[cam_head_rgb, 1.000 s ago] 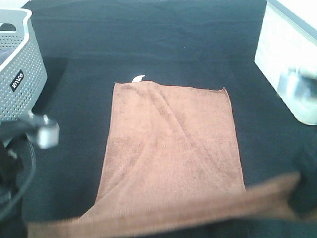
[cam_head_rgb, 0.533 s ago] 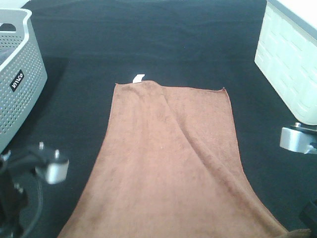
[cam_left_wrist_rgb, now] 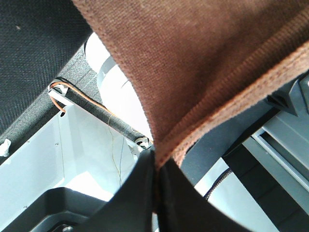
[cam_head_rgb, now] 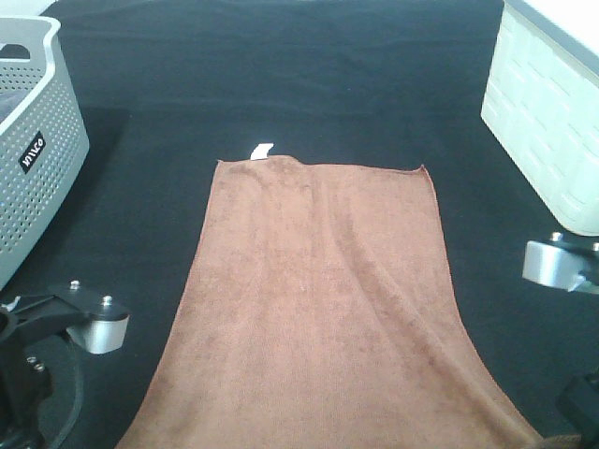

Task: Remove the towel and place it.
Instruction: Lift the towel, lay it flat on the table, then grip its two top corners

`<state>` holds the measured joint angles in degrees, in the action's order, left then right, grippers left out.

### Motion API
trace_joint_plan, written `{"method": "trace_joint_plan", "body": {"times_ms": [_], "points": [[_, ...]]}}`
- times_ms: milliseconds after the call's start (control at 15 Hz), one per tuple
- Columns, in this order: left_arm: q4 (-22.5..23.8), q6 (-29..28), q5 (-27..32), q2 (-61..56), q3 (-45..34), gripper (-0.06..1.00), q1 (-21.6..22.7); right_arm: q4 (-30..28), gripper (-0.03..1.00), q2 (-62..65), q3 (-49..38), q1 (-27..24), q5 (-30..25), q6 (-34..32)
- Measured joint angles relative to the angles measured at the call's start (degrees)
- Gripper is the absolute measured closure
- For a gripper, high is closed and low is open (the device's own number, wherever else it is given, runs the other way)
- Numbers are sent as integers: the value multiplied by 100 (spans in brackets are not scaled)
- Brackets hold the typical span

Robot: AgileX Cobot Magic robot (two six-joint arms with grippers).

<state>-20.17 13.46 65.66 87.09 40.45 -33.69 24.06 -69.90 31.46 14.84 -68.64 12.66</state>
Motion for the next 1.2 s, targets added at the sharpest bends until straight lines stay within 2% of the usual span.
{"method": "trace_joint_plan", "body": {"times_ms": [400, 600, 933, 1000, 1200], "points": [[-29, 6, 57, 653, 252, 94, -17, -46, 97, -1301, 0, 0, 29, 6], [6, 6, 132, 1129, 355, 94, -332, 17, 97, -1919, -6, -6, 92, 229], [63, 0, 246, 1387, 647, 94, -413, 11, 97, -2183, 0, -6, 241, 321], [69, -40, 269, 1404, 676, 94, -413, 23, 95, -2183, 0, -17, 246, 327], [-120, -97, 286, 1455, 676, 94, -413, 143, 82, -2183, 0, -29, 332, 435]]}}
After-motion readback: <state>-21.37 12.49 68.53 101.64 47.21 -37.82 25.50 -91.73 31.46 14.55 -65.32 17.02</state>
